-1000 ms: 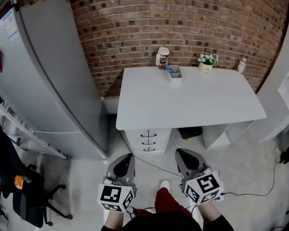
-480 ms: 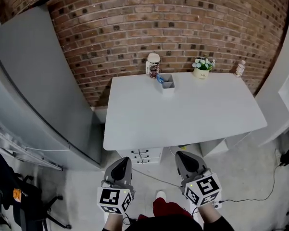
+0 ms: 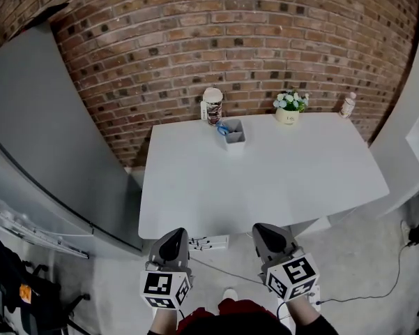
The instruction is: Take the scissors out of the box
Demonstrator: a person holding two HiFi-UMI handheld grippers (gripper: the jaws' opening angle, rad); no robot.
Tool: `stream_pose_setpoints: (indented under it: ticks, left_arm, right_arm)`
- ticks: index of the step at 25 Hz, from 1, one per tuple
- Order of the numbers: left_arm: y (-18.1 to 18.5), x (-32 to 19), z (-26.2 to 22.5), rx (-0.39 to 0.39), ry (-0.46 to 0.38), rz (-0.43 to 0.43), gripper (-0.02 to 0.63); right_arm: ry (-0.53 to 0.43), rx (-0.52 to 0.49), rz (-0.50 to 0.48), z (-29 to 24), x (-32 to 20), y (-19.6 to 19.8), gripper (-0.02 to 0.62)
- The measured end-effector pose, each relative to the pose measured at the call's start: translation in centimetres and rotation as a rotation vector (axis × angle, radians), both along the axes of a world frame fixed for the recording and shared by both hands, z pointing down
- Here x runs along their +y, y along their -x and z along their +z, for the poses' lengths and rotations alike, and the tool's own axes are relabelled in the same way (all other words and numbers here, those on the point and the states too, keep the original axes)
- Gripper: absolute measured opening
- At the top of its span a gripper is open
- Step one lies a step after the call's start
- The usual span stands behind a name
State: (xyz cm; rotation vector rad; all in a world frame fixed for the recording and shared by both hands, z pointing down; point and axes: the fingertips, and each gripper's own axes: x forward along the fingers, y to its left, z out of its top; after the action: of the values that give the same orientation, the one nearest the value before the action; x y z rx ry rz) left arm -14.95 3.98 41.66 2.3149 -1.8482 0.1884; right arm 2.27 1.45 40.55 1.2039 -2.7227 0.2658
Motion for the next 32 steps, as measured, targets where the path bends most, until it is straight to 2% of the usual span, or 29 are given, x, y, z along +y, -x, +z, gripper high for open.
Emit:
stream_pose_setpoints:
  ticks: [18, 24, 28, 32]
  left_arm:
    - [-3.3, -9.2, -0.7, 0.001, 0.0, 0.081, 0.005]
    - [-3.6, -14.3, 0.0, 0.004, 0.009, 0.092, 0.005]
    - [-3.9, -18.4, 0.4, 0.013, 0.021, 0.108, 0.011]
    - [-3.9, -22.3, 0.8, 0.034, 0.037, 0.115, 0.028]
  right_arm:
    - [-0.009, -0.022, 0.074, -0.3, -5.3, -3.0, 0.009]
    - [-0.017, -0.007, 0.092, -0.3, -9.4, -3.2, 0.009]
    - [0.023, 0.024, 0.097, -0.2, -12.7, -3.1, 0.009]
    - [-0.002, 0.008, 0.103, 0.0, -16.4, -2.8, 0.009]
